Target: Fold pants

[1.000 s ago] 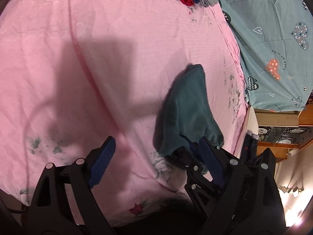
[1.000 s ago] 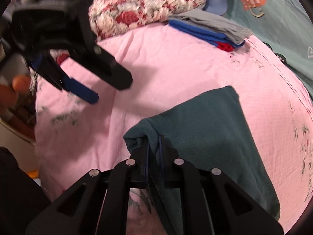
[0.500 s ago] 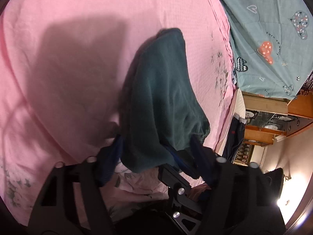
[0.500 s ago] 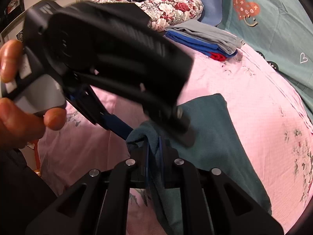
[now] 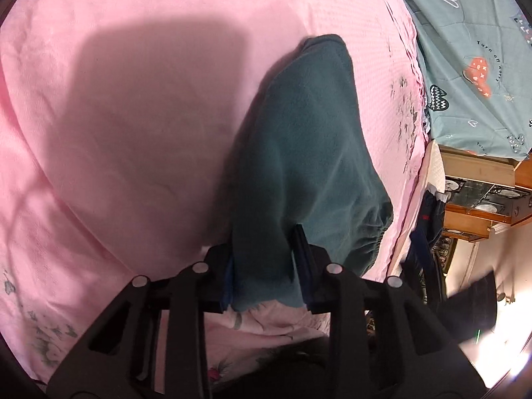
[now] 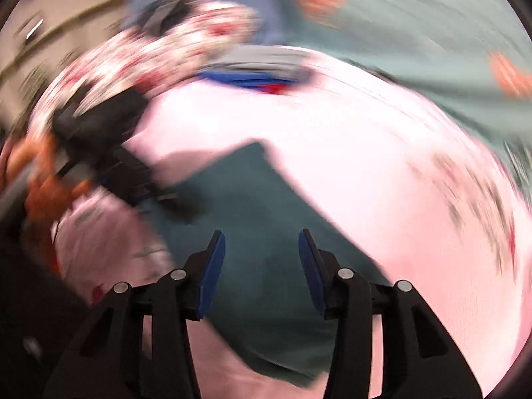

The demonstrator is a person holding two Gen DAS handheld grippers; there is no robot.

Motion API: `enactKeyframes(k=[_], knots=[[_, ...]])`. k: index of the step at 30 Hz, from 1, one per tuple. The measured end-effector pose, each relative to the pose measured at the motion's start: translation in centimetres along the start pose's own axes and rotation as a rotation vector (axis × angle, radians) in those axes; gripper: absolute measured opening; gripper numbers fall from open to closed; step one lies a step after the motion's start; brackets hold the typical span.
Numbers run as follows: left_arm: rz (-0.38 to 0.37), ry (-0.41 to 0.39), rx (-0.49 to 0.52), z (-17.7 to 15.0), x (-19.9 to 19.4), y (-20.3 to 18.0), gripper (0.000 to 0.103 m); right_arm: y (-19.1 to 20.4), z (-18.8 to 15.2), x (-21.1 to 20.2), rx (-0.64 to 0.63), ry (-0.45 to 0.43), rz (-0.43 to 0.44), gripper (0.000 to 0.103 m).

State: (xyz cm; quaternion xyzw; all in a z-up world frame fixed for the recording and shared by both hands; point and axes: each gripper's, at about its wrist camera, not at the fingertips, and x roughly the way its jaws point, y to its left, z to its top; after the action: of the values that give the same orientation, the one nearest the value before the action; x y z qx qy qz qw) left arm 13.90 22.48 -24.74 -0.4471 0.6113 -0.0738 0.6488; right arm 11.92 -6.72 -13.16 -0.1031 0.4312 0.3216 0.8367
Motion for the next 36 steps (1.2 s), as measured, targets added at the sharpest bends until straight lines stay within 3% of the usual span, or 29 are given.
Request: enactKeyframes(k=[4, 12, 18, 24, 31, 36], knots=[[0.054, 0.002, 0.026, 0.0, 0.1, -0.9, 0.032, -6.5, -2.1, 0.5, 0.260, 0.072, -0.026, 0.047], [0.152, 0.022, 0.045, 0.1, 0.8, -2.1, 0.032, -10.6, -3.1, 3.4, 0.435, 0.114, 0.134, 0.047], [0.219, 0.040, 0.053, 0.5, 1.3, -2.7, 0.034, -11.6, -2.6, 5.7, 0.470, 0.136, 0.226, 0.047], [0.256, 0.050, 0.070, 0.5, 1.9, -3.6, 0.042, -11.4, -2.4, 6.2, 0.452, 0.136, 0.254, 0.050], [0.260, 0.050, 0.090, 0.2, 2.0, -4.0, 0.045, -10.9, -2.5, 6.4, 0.438, 0.130, 0.261, 0.040], [0.272, 0.046, 0.100, 0.2, 2.3, -4.3, 0.046, -11.1, -2.6, 6.6, 0.456, 0.135, 0.282, 0.046]])
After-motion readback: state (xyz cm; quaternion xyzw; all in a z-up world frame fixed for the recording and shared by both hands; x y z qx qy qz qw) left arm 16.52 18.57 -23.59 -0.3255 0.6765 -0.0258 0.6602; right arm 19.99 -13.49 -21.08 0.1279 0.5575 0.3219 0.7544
